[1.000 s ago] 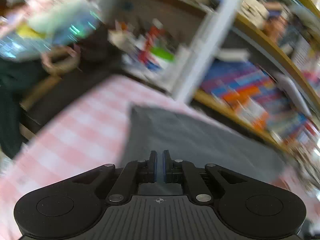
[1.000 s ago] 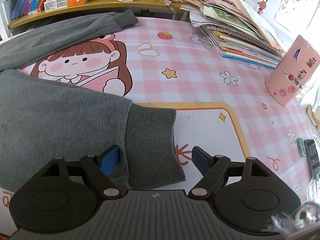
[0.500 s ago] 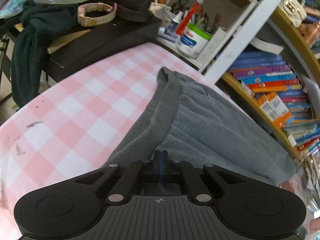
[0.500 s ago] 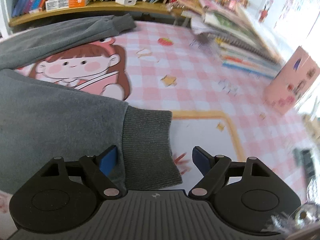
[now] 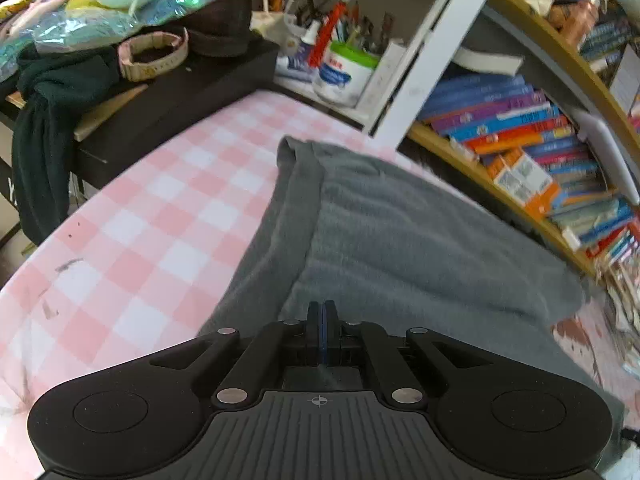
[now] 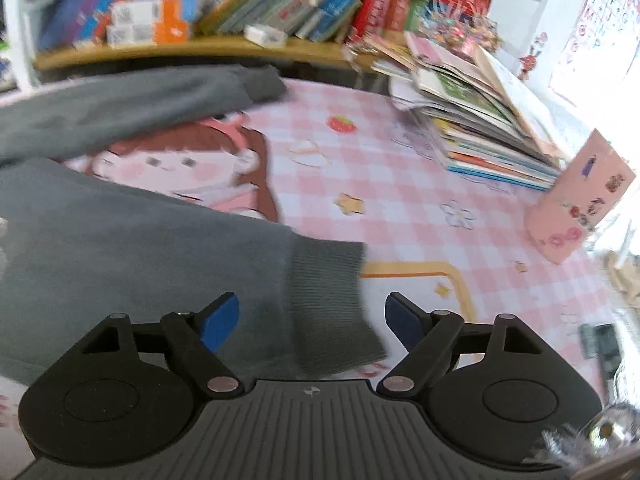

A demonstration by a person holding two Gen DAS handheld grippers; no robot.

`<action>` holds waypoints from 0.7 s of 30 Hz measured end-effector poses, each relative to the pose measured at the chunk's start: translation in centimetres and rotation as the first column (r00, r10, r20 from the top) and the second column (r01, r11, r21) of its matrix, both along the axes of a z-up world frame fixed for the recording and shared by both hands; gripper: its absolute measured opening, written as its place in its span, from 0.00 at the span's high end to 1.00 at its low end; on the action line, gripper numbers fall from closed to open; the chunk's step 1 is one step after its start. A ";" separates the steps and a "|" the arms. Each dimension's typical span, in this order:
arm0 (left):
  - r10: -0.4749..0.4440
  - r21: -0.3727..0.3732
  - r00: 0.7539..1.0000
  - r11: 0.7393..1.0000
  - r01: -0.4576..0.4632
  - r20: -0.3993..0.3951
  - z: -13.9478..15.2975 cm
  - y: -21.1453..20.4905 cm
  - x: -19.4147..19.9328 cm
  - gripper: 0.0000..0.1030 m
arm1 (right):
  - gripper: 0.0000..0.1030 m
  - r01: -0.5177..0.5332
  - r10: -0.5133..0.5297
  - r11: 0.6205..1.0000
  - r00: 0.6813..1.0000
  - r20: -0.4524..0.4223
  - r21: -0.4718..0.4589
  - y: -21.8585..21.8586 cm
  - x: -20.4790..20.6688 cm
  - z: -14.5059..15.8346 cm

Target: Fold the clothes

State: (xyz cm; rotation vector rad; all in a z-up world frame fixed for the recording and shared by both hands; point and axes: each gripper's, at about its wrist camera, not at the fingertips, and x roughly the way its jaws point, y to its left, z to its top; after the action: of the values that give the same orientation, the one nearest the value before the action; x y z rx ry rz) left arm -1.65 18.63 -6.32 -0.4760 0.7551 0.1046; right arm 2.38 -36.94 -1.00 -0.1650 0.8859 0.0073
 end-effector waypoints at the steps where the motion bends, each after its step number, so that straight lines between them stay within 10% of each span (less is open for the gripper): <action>1: 0.005 0.002 1.000 1.000 -0.005 -0.019 -0.3 0.1 0.1 0.97 | 0.33 -0.011 0.011 1.000 1.000 -0.002 0.026 0.3 -0.2 0.1; 7: 0.103 -0.042 0.994 0.994 -0.105 -0.037 -0.9 1.5 -1.2 0.97 | 0.64 -0.052 0.055 0.996 0.997 -0.051 0.068 2.1 -0.7 -1.0; 21: 0.042 0.010 0.999 0.999 -0.043 0.035 1.6 -0.4 -2.0 0.97 | 0.62 -0.023 0.027 0.997 0.998 -0.050 0.078 1.5 -1.0 -0.9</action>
State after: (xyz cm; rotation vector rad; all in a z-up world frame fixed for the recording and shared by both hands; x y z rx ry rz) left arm -3.66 18.22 -4.70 -0.4824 0.7103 0.1396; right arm 1.43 -35.39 -1.89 -0.1039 0.9329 0.0695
